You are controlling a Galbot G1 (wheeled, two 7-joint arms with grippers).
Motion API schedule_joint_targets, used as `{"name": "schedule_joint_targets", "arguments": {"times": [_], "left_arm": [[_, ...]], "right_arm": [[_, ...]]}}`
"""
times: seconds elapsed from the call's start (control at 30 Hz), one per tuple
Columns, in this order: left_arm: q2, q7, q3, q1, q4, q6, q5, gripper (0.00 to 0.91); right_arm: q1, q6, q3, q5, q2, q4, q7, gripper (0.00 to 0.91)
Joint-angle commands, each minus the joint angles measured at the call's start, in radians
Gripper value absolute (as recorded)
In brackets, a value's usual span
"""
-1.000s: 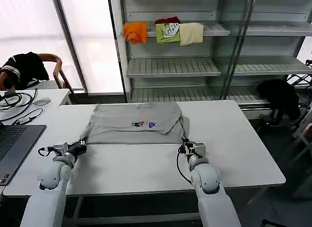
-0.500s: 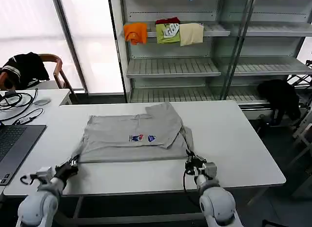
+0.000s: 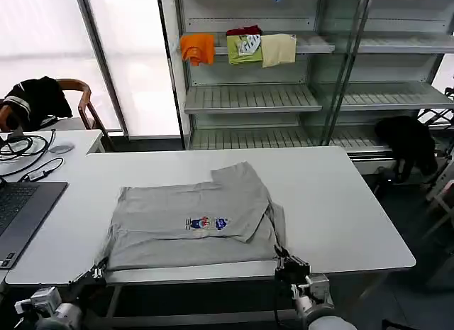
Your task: Fold and organize the clothes.
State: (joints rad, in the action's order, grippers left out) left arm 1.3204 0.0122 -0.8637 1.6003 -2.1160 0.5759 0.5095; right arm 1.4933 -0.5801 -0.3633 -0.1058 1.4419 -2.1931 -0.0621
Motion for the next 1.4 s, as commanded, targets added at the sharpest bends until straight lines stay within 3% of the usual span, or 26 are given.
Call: {"name": "schedule_joint_targets", "arguments": {"times": [0.03,0.3,0.47,0.6,0.67,0.9,1.1,1.23,1.4], "left_arm": [[0.026,0.024,-0.026,0.089,-0.089,0.000,0.030,0.907],[0.017,0.017,-0.111,-0.014,-0.105,-0.022,-0.020,0.907],[-0.058,-0.107,-0.117,-0.235,-0.022,-0.020,-0.045,0.907],[-0.111,-0.147,-0.003,-0.462,0.189,0.002,-0.071,0.907],[-0.125,-0.155,0.061,-0.564,0.288,0.003,-0.082,0.907],[-0.175,-0.202,0.200,-0.835,0.613,0.003,-0.155,0.907],[-0.179,-0.210,0.273,-0.960,0.789,0.002,-0.212,0.907],[-0.170,-0.221,0.277,-0.976,0.851,0.002,-0.244,0.907],[-0.166,-0.230,0.276,-0.965,0.875,0.002,-0.259,0.907]], "right_arm": [[0.076,0.001,-0.001,0.018,0.004,-0.048,-0.002,0.907],[-0.003,0.002,-0.011,0.001,0.023,-0.114,-0.031,0.907],[-0.200,0.000,0.005,0.032,0.025,-0.057,-0.019,0.907],[-0.472,-0.003,0.038,0.027,0.039,0.163,0.001,0.907],[-0.664,-0.002,0.050,0.021,0.065,0.355,0.007,0.907],[-1.019,0.003,0.024,0.030,0.166,0.875,0.059,0.907],[-1.154,0.113,0.015,0.043,0.212,1.210,0.062,0.907],[-1.172,0.184,0.011,0.050,0.216,1.301,0.075,0.907],[-1.173,0.209,0.008,0.061,0.216,1.360,0.081,0.907]]}}
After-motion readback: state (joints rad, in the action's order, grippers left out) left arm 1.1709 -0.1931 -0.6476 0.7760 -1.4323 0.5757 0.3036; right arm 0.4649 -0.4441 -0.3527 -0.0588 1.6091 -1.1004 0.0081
